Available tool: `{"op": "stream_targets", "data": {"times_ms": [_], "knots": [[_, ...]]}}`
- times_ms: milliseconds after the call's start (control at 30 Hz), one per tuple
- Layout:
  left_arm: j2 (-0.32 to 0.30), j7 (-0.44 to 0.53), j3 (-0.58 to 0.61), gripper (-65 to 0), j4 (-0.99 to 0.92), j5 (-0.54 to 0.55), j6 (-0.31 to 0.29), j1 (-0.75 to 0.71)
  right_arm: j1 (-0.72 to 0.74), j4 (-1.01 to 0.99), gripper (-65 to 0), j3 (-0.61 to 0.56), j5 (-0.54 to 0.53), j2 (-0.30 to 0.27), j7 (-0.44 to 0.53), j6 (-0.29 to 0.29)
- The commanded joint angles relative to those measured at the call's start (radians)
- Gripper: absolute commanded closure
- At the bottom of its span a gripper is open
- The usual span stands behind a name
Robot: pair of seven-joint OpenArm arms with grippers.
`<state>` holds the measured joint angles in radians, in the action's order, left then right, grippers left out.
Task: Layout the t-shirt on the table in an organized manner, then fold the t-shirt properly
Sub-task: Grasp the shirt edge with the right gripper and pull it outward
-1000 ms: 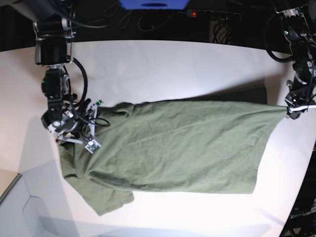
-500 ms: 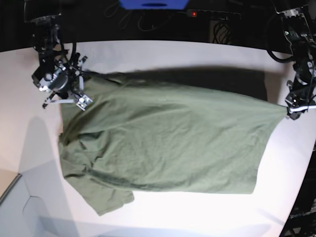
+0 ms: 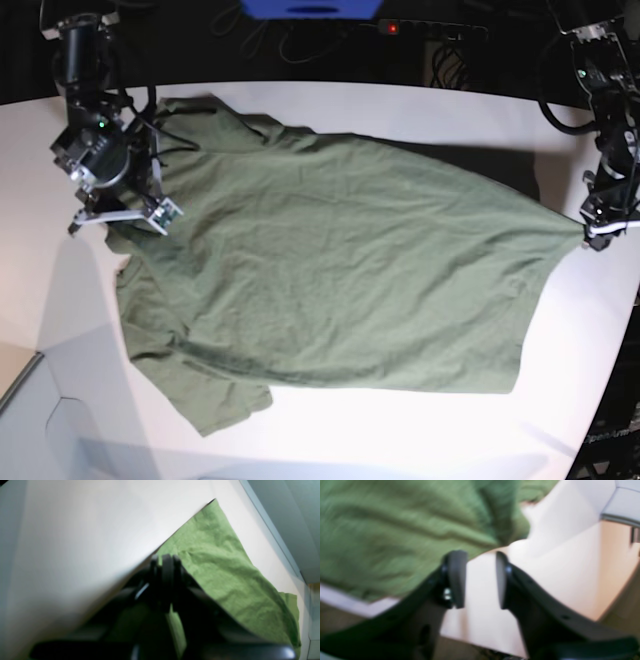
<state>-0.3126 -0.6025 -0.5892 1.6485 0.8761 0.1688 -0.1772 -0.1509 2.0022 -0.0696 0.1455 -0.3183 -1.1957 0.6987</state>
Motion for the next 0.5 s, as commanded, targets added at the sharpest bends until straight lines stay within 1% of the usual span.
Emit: {"op": "stream_targets", "data": {"times_ms": [0, 67, 133, 167, 300, 333, 467], "knots": [[-0.015, 0.014, -0.007, -0.1, 0.014, 0.012, 0.005, 0.008, -0.005, 0.015, -27.6, 0.006, 0.003, -0.006, 0.003, -0.001], [-0.015, 0.014, -0.007, -0.1, 0.014, 0.012, 0.005, 0.008, -0.028, 0.013, -34.1, 0.007, 0.003, 0.006, 0.003, -0.001], [-0.015, 0.014, -0.005, -0.1, 0.012, 0.012, 0.005, 0.008, -0.048, 0.012, -38.1, 0.02, 0.004, 0.025, 0.006, -0.001], [-0.015, 0.014, -0.005, -0.1, 0.012, 0.012, 0.005, 0.008, -0.057, 0.009, -38.7, 0.04, 0.004, 0.032, 0.01, -0.001], [-0.015, 0.014, -0.005, -0.1, 0.012, 0.012, 0.005, 0.008, -0.071, -0.001, -39.0, 0.143, 0.004, 0.095, 0.064, -0.001], [-0.015, 0.014, -0.004, -0.1, 0.012, 0.012, 0.005, 0.008, -0.071, -0.01, -39.0, 0.159, 0.004, 0.103, 0.067, -0.001], [-0.015, 0.014, -0.004, -0.1, 0.012, 0.012, 0.005, 0.008, -0.066, -0.083, -38.9, 0.182, 0.004, 0.104, 0.07, -0.001]]}}
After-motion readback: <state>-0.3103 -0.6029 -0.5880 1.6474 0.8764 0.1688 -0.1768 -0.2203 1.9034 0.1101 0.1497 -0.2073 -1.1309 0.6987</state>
